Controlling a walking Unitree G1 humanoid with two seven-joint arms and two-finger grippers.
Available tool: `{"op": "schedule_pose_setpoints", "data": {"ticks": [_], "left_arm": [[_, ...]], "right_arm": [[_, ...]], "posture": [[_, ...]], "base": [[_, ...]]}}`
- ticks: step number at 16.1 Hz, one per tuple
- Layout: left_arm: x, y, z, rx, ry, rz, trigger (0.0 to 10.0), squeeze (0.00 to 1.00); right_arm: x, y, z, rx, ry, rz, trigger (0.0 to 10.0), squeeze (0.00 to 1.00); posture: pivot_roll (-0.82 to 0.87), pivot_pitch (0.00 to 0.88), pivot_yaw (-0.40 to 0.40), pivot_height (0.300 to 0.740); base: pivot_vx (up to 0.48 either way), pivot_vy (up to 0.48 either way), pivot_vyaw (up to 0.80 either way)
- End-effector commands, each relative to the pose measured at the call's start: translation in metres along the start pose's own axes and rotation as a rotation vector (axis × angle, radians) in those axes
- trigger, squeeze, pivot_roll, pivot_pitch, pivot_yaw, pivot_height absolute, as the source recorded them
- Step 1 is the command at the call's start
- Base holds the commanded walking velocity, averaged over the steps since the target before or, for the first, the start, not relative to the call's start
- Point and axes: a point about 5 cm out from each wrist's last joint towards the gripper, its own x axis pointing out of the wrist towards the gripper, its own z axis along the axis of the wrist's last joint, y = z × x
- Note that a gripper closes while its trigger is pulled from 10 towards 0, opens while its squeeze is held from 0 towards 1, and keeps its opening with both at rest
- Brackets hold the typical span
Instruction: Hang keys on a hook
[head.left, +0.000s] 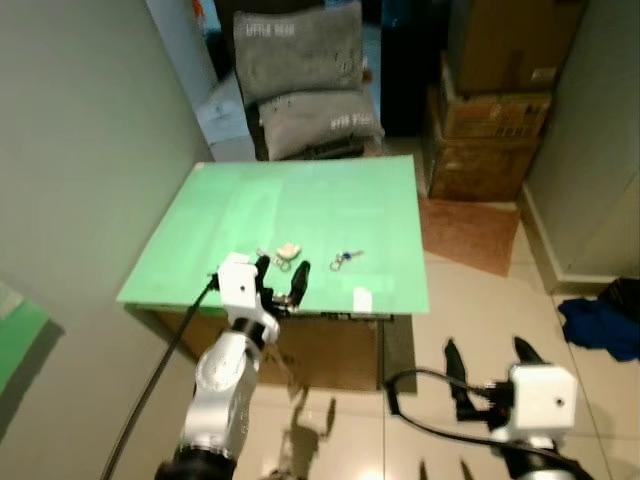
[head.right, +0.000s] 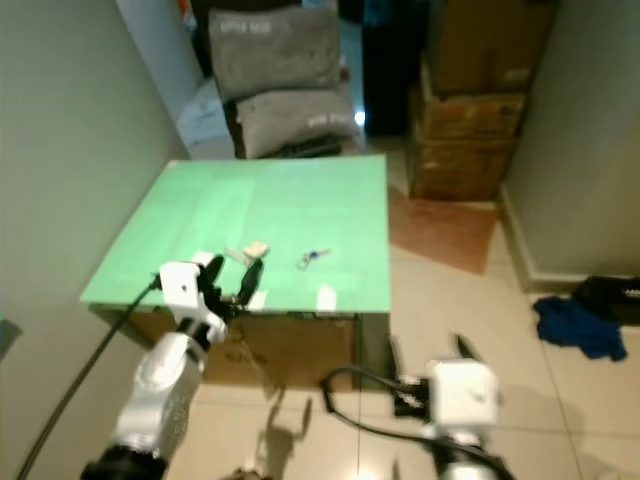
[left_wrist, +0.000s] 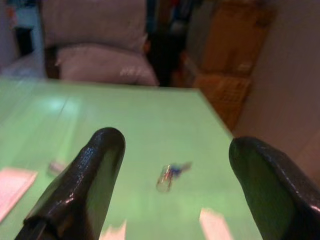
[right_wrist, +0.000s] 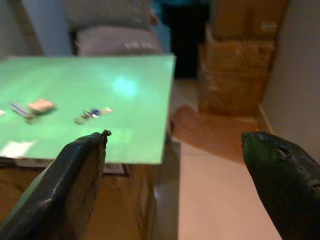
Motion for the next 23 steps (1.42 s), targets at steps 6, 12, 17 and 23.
{"op": "schedule_pose_setpoints", "data": {"ticks": [6, 12, 17, 23], "left_arm": [[-0.007, -0.029, 0.023, 0.041, 0.024, -0.198, 10.0, 0.00], [-0.001, -0.001, -0.011, 0.123, 0.255, -0.137, 10.0, 0.00], [0.005, -0.005, -0.052, 0.109, 0.409, -0.146, 10.0, 0.00], [0.008, -0.031, -0.073, 0.108, 0.449, -0.240, 10.0, 0.00]], "right_arm": [[0.012, 0.004, 0.005, 0.011, -0.035, -0.033, 10.0, 0.00], [0.018, 0.014, -0.005, 0.014, 0.004, 0.019, 10.0, 0.00], [0.004, 0.018, -0.010, 0.062, 0.036, 0.040, 10.0, 0.00], [-0.028, 0.009, -0.018, 0.022, 0.122, 0.010, 10.0, 0.00]], "posture": [[-0.23, 0.079, 0.132, 0.740], [-0.23, 0.095, 0.143, 0.740], [-0.24, 0.145, 0.129, 0.740], [-0.29, 0.233, 0.138, 0.740]], "base": [[0.474, 0.000, 0.00], [0.080, 0.000, 0.00], [0.000, 0.000, 0.00], [0.000, 0.000, 0.00]]}}
